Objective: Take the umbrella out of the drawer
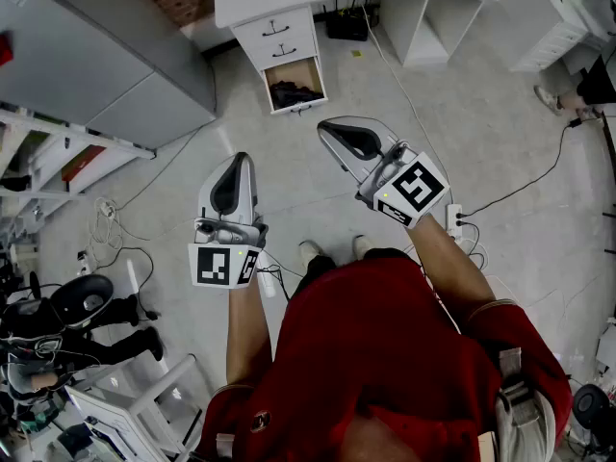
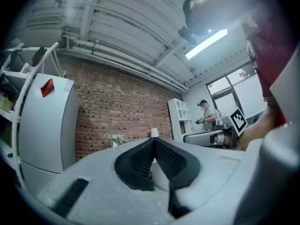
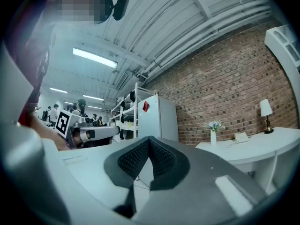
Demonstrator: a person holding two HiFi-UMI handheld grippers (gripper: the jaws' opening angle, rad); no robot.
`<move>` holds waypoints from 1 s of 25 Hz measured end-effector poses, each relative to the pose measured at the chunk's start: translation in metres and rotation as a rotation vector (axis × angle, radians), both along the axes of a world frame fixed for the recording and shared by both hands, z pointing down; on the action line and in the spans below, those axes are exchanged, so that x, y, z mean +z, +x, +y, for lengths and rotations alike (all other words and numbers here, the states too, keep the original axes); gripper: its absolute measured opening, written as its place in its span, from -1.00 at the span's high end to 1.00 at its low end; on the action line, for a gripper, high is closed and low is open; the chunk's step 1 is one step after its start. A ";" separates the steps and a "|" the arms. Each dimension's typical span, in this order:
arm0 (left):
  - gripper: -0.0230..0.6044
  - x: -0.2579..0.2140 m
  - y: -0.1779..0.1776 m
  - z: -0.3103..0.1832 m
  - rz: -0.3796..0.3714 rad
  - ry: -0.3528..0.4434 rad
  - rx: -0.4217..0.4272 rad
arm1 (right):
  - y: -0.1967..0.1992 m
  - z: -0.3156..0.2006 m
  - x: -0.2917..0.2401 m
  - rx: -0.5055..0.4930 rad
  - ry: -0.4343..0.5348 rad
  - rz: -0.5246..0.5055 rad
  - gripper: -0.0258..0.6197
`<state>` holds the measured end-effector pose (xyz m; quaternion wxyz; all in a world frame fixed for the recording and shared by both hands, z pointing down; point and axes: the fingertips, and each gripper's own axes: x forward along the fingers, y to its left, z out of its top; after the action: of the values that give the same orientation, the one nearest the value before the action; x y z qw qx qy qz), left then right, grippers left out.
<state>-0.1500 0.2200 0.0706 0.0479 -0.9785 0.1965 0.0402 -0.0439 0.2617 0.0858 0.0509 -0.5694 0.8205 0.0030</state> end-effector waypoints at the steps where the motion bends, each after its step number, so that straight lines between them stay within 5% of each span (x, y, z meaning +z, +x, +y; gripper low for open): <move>1: 0.91 0.001 -0.004 -0.005 0.003 -0.003 0.000 | -0.004 -0.004 0.000 0.001 -0.002 0.006 0.88; 25: 0.91 0.018 -0.109 -0.121 0.077 -0.040 0.049 | -0.090 -0.088 0.011 0.112 -0.071 0.062 0.88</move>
<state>-0.2586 0.0992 0.0886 0.0195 -0.9815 0.1751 0.0749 -0.1338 0.1739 0.0971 0.0049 -0.6154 0.7882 -0.0059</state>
